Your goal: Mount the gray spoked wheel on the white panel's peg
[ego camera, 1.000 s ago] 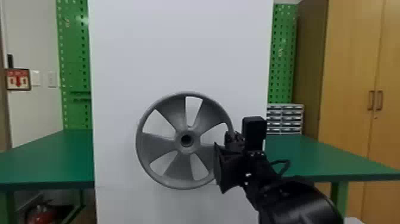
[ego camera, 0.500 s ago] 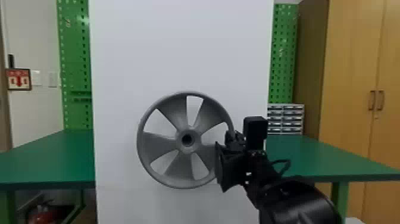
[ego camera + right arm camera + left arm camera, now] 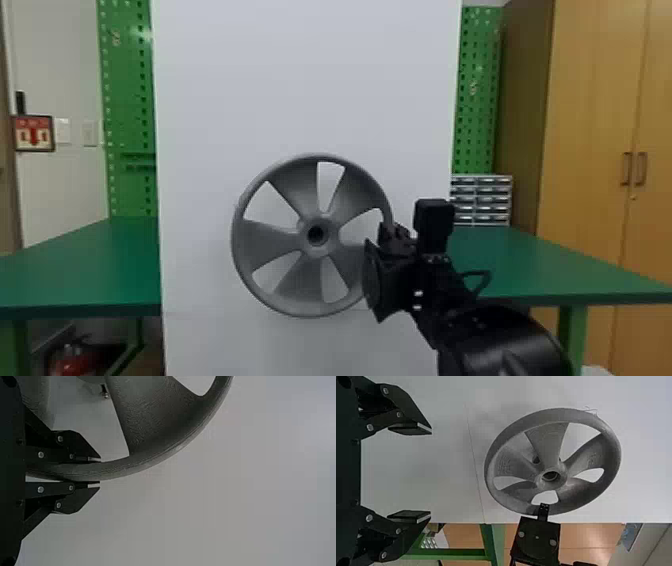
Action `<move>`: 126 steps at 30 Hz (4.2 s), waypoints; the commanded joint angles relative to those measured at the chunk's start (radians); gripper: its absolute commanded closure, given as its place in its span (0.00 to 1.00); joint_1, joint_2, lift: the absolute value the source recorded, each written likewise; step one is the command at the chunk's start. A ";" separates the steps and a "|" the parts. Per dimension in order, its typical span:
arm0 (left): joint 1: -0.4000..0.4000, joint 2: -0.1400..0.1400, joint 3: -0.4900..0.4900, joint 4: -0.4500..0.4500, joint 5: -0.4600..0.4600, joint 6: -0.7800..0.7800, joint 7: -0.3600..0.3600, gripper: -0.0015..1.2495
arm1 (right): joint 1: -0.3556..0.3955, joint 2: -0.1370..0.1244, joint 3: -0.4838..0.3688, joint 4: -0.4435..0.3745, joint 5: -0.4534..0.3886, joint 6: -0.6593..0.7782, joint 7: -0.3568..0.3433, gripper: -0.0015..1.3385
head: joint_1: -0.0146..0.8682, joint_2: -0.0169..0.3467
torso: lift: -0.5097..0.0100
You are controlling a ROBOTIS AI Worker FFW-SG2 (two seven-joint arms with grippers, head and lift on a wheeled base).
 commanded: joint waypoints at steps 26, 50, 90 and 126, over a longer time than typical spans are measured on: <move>-0.001 0.000 -0.002 0.000 0.002 0.000 0.000 0.40 | -0.018 0.024 0.044 0.035 -0.029 -0.012 -0.088 0.94 | 0.16 0.03 | 0.21; -0.009 0.005 -0.005 0.003 0.006 0.000 0.001 0.40 | -0.045 0.037 0.077 0.092 -0.041 -0.020 -0.184 0.94 | 0.16 0.03 | 0.21; -0.025 0.008 -0.023 0.009 0.000 -0.001 0.000 0.41 | -0.038 0.037 0.026 0.075 -0.055 0.012 -0.312 0.94 | 0.16 0.03 | 0.21; -0.041 0.011 -0.037 0.016 0.003 -0.001 0.001 0.41 | -0.016 0.037 0.041 0.075 -0.080 -0.069 -0.322 0.13 | 0.16 0.03 | 0.21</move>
